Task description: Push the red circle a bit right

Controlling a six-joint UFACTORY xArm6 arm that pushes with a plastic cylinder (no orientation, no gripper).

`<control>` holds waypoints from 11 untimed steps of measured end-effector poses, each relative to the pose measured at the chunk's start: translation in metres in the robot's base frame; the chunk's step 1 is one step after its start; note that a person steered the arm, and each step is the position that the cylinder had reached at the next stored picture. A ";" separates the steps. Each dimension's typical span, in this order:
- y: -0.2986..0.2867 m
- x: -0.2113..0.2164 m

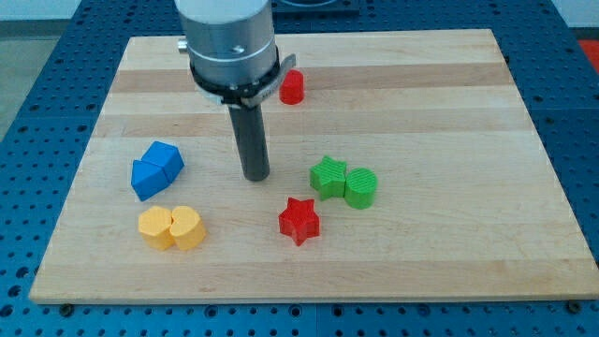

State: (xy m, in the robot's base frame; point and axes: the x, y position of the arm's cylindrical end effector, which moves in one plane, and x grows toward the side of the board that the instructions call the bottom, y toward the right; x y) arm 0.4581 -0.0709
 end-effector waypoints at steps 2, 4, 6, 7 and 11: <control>0.000 -0.072; 0.000 -0.114; 0.002 -0.129; 0.011 -0.129; 0.025 -0.128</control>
